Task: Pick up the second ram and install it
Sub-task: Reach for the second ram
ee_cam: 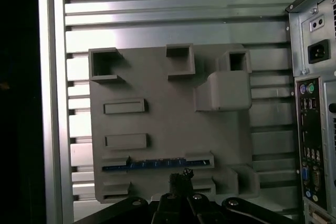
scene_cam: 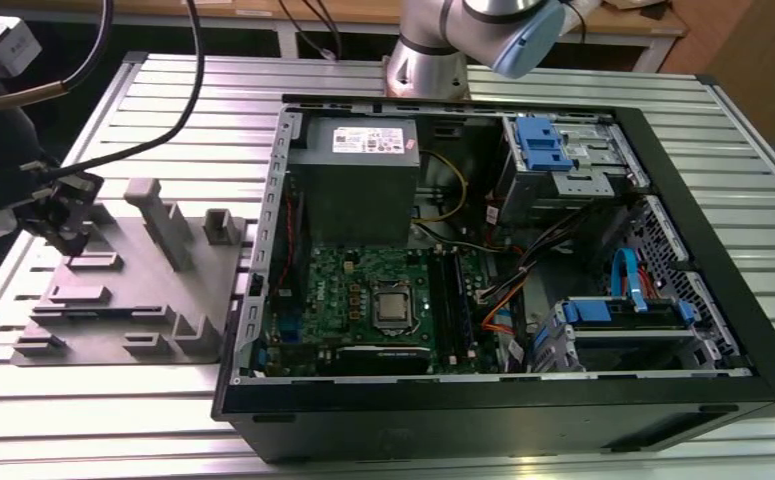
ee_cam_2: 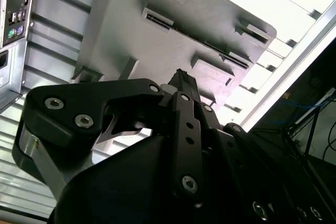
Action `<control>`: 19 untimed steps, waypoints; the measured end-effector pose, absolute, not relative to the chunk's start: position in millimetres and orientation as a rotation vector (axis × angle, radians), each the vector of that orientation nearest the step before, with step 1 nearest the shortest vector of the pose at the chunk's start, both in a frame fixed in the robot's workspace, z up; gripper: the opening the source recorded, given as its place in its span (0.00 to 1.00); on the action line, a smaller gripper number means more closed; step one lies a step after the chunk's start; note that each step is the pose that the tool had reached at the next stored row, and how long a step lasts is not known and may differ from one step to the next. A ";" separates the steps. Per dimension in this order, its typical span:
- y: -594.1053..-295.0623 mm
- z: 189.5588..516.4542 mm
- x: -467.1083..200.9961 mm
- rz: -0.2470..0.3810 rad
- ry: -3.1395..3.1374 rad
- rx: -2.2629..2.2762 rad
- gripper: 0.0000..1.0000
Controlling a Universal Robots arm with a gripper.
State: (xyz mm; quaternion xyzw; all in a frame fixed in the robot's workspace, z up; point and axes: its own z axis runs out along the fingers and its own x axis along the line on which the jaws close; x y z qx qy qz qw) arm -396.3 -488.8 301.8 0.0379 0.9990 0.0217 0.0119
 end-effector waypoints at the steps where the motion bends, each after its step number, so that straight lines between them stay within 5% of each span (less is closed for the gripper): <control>1: -489.3 300.7 -396.7 0.068 3.115 0.118 0.07; 19: -497.7 281.5 -402.6 0.067 3.119 0.118 0.07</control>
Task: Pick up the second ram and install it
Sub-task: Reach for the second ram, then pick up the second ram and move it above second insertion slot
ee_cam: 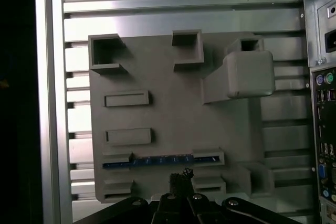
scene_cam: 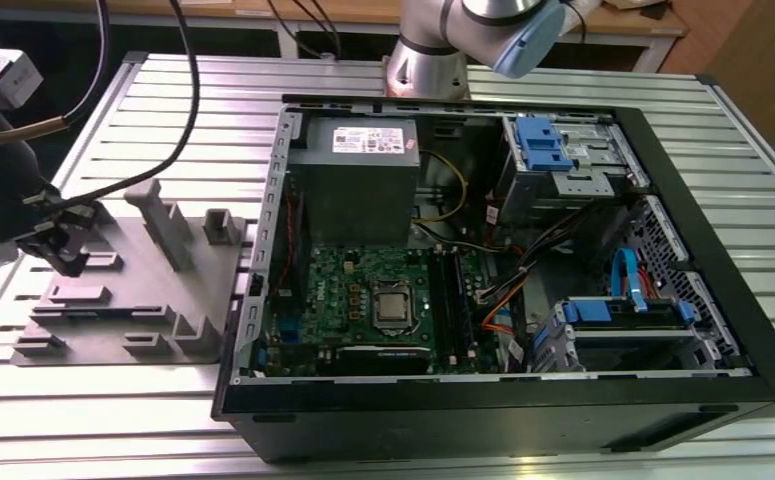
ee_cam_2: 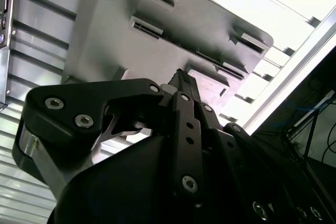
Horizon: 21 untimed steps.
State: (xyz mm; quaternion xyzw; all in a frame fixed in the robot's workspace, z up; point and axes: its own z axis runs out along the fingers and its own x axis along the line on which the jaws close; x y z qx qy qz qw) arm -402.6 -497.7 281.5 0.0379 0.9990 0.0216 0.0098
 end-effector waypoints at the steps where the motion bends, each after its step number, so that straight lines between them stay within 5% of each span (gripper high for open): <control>1: -498.1 280.6 -403.0 0.067 3.119 0.118 0.07; 21: -500.8 268.8 -408.9 0.067 3.121 0.119 0.07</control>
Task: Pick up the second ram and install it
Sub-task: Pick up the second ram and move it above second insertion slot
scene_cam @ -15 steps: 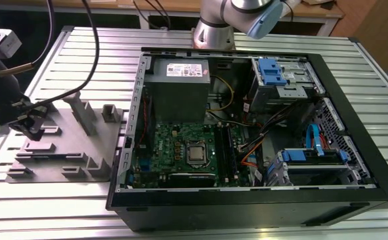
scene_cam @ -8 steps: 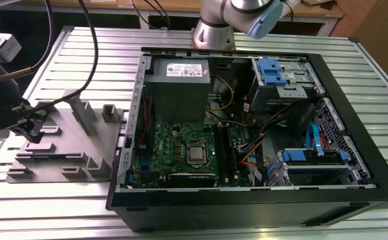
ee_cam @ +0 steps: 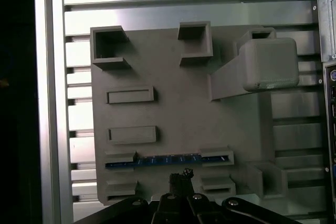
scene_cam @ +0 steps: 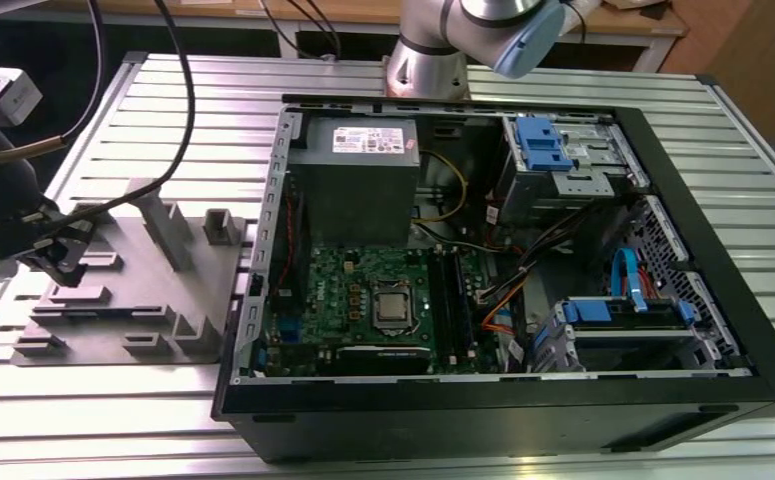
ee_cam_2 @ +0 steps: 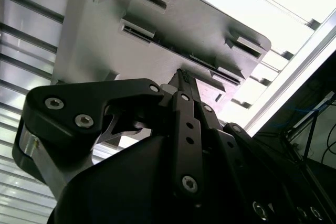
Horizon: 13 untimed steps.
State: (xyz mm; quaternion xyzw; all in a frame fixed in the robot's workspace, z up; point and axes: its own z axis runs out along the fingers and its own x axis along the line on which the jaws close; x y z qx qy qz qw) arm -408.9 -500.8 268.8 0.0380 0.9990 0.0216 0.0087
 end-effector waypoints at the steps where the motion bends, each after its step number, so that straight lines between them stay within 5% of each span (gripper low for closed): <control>1: -500.8 268.8 -408.9 0.067 3.121 0.119 0.07; 13: -500.9 268.6 -409.1 0.068 3.125 -0.008 0.07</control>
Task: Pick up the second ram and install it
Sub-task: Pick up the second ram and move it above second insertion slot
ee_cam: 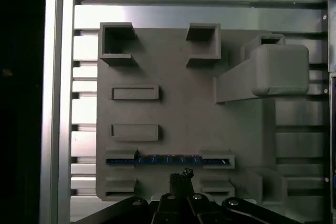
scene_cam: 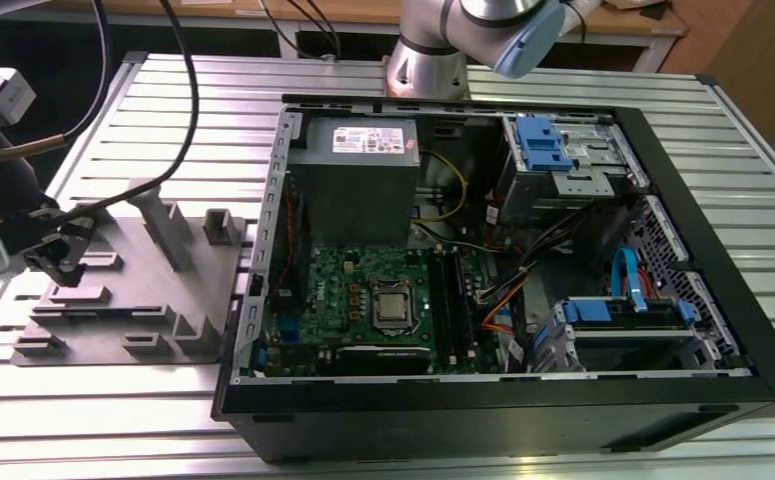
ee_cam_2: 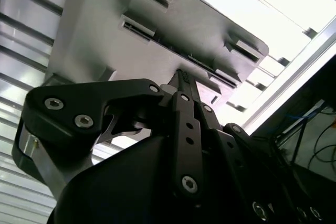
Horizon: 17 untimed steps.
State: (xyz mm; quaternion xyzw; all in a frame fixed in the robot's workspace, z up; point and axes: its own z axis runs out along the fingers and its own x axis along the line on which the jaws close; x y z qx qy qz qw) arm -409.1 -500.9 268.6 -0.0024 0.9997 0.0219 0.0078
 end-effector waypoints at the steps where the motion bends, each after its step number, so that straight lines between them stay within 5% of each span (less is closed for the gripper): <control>1: -500.9 268.5 -409.1 0.069 3.125 -0.036 0.07; 17: -500.9 267.3 -409.1 0.072 3.094 -0.489 0.07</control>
